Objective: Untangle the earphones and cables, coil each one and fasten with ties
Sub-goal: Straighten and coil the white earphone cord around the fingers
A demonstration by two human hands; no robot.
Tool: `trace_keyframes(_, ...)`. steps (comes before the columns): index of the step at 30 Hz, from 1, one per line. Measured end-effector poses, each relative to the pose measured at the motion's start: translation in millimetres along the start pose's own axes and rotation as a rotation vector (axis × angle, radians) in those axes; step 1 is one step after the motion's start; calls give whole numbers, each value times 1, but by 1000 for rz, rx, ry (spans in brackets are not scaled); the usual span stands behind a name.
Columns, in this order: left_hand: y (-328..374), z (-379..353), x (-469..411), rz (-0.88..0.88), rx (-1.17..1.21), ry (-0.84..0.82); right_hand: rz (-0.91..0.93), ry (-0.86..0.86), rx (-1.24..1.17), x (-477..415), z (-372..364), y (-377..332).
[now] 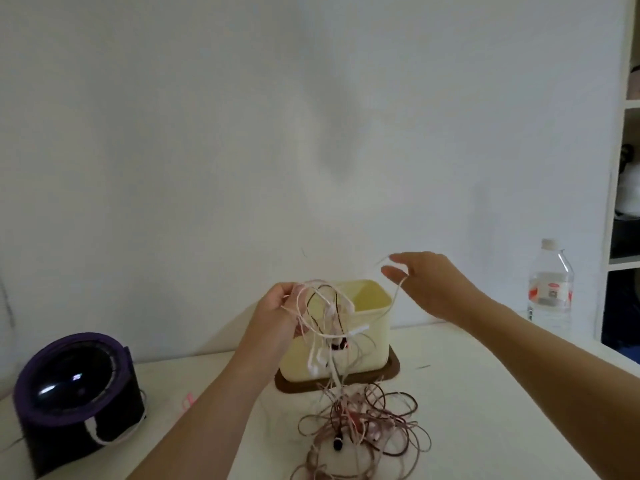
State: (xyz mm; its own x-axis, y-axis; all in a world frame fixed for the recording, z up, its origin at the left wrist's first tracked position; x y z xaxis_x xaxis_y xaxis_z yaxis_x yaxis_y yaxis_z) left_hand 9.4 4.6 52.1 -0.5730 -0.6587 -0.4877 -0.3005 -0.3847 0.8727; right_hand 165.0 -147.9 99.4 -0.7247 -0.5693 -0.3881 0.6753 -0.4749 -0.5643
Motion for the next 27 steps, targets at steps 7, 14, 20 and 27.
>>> trace_keyframes(7, -15, 11, 9, 78, -218, -89, -124, -36, -1001, 2, 8, -13)
trace_keyframes(14, -43, 15, 25, 212, -662, -497, -200, 22, -1205, -3, 17, -25)
trace_keyframes(20, -48, 30, 24, 198, -757, -447, 375, 300, 30, 9, 18, -49)
trace_keyframes(27, -41, 62, 19, 402, -132, -8, 141, 80, 361, -21, 2, 2)
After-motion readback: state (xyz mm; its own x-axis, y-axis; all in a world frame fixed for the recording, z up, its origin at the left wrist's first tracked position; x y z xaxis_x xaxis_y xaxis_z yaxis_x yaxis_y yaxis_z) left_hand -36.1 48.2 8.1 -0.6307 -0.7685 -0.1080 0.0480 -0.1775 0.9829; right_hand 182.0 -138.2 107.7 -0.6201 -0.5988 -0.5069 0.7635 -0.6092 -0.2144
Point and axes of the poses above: each hand's wrist, its own x-axis away from the middle knuckle, its own z-axis out of the back of the hand, y = z × x, the point moved 6 cm from there along -x, towards the middle knuckle, and after that the axes turned 9 degrees about -z, right-handed, at the moved point
